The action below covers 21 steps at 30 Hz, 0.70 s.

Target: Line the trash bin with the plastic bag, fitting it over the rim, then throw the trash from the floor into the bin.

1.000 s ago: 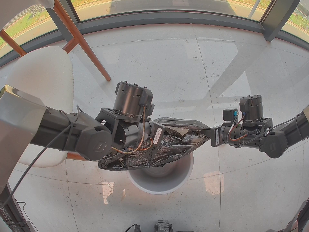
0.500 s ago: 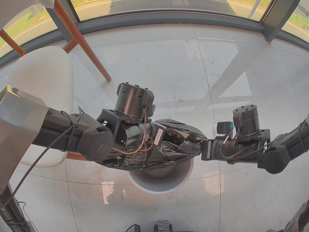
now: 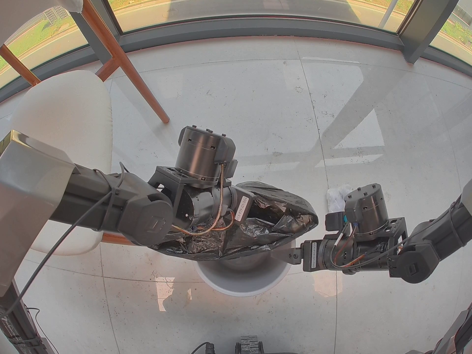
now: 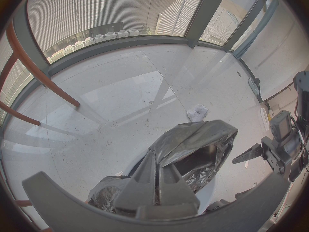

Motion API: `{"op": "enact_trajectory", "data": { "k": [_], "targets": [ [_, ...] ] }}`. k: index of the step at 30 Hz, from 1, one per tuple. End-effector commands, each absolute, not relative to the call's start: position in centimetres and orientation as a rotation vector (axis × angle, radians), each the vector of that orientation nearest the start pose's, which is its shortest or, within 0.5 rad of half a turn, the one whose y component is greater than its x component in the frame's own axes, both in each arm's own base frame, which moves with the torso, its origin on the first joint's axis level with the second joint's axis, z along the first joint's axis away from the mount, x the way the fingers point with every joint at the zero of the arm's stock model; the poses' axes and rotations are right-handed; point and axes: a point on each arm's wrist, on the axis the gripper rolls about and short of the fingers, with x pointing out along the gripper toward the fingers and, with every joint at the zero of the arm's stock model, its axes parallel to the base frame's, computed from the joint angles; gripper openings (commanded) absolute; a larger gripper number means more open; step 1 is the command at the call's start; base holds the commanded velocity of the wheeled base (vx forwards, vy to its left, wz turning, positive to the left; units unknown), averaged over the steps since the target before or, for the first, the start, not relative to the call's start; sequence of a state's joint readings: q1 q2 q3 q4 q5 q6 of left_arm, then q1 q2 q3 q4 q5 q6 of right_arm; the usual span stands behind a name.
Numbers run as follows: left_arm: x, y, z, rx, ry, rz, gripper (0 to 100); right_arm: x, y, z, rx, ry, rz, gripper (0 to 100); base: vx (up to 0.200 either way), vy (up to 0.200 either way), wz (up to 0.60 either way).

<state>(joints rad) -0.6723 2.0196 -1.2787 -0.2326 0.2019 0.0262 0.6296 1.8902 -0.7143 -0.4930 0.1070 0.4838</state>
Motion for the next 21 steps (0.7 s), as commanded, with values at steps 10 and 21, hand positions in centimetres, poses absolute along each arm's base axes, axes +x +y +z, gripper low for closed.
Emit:
{"op": "enact_trajectory", "data": {
  "k": [10, 21],
  "targets": [
    [32.1, -25.0, 15.7, 0.239, 0.453, -0.466, 0, 22.1, 19.6, 8.8, 0.287, 0.889, 0.564, 100, 0.0, 0.0, 0.0],
    [32.2, -25.0, 15.5, 0.239, 0.455, -0.465, 0, 26.0, 24.5, 7.6, 0.409, 0.865, 0.475, 100, 0.0, 0.0, 0.0]
  ]
}}
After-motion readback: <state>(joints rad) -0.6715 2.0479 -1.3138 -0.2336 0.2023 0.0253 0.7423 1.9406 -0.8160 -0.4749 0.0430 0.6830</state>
